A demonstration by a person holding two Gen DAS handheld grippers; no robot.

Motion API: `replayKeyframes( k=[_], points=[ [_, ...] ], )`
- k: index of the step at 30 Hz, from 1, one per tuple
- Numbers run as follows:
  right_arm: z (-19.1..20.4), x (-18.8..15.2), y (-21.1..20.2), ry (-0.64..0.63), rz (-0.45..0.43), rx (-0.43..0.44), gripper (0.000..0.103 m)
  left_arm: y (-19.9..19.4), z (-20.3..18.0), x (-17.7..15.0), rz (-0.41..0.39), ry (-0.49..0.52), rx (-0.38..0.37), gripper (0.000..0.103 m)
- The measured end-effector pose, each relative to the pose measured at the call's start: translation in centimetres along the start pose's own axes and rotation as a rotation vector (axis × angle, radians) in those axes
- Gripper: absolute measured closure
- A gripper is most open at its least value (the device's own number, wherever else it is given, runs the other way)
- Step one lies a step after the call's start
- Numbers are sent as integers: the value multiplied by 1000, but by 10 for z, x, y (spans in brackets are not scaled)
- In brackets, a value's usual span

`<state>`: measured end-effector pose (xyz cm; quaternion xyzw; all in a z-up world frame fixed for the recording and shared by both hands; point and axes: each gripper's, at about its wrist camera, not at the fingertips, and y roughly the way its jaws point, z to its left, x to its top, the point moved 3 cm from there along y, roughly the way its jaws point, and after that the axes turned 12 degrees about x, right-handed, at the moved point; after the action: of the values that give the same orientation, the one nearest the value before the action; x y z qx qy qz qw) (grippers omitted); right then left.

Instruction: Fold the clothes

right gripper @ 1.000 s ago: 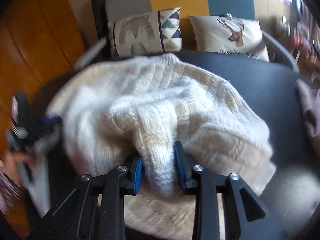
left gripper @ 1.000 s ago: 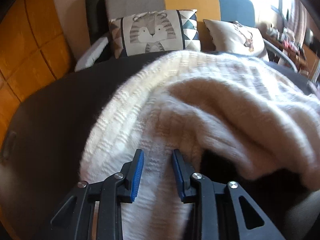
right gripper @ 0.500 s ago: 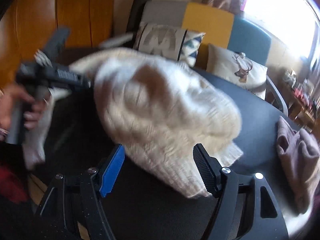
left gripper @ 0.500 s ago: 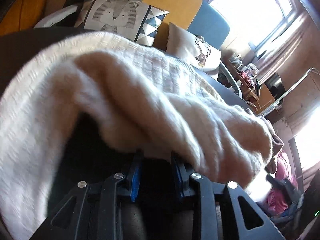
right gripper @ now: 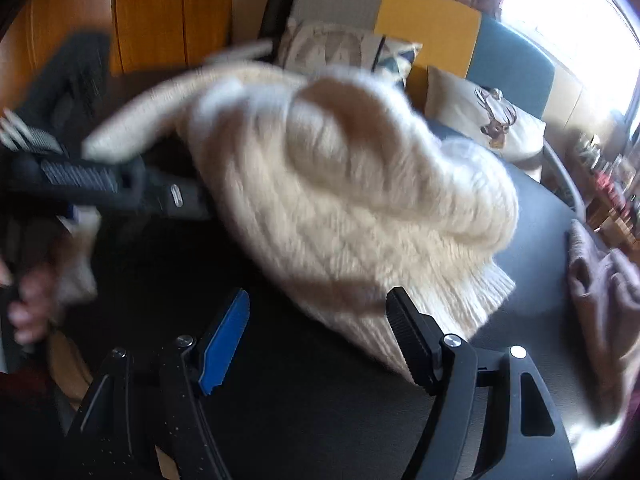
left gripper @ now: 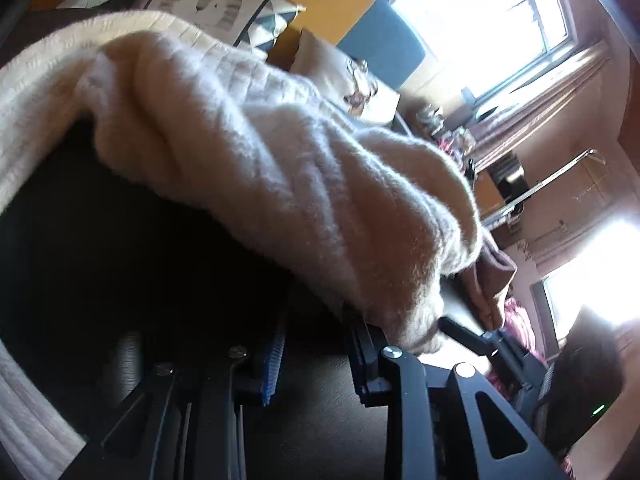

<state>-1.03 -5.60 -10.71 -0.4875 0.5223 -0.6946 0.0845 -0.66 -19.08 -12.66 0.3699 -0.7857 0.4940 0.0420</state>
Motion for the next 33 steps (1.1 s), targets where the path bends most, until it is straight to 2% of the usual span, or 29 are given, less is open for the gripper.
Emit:
replayKeyframes(
  k=[2, 5, 8, 11, 14, 15, 16, 17, 18, 19, 22, 25, 29, 33],
  points=[
    [-7, -5, -6, 31, -16, 12, 29, -3, -2, -4, -3, -5, -49, 75],
    [-34, -14, -20, 187, -93, 55, 29, -10, -5, -1, -47, -17, -135, 74],
    [-39, -14, -20, 160, -90, 55, 29, -16, -11, 2, -104, -34, -225, 73],
    [-26, -13, -7, 60, -28, 26, 29, 0, -24, 9, -66, -5, -208, 72],
    [-28, -14, 1, 96, -16, 16, 29, 20, -29, 14, -16, -17, -158, 71],
    [-29, -14, 3, 114, -15, 13, 31, 25, -28, 15, -11, -38, -160, 73],
    [-30, -14, 5, 132, -14, 11, 42, 29, -27, 16, -5, -58, -161, 74],
    [-32, -15, 8, 150, -13, 9, 48, 32, -27, 16, 3, -78, -162, 74],
    [-33, -15, 10, 167, -12, 7, 61, 36, -30, 18, 7, -90, -154, 82],
    [-34, -15, 12, 185, -11, 5, 71, 39, -34, 19, 9, -100, -144, 85],
    [-51, -16, 8, 320, -46, 83, 80, 35, -40, 24, 3, -96, -158, 91],
    [-62, -16, 4, 431, -78, 160, 83, 27, -45, 30, -9, -77, -182, 93],
    [-66, -14, 3, 516, -103, 247, 83, 14, -52, 45, -25, -25, -186, 93],
    [-70, -8, -8, 618, -154, 378, 84, 0, -71, 61, -53, 26, -196, 93]
  ],
)
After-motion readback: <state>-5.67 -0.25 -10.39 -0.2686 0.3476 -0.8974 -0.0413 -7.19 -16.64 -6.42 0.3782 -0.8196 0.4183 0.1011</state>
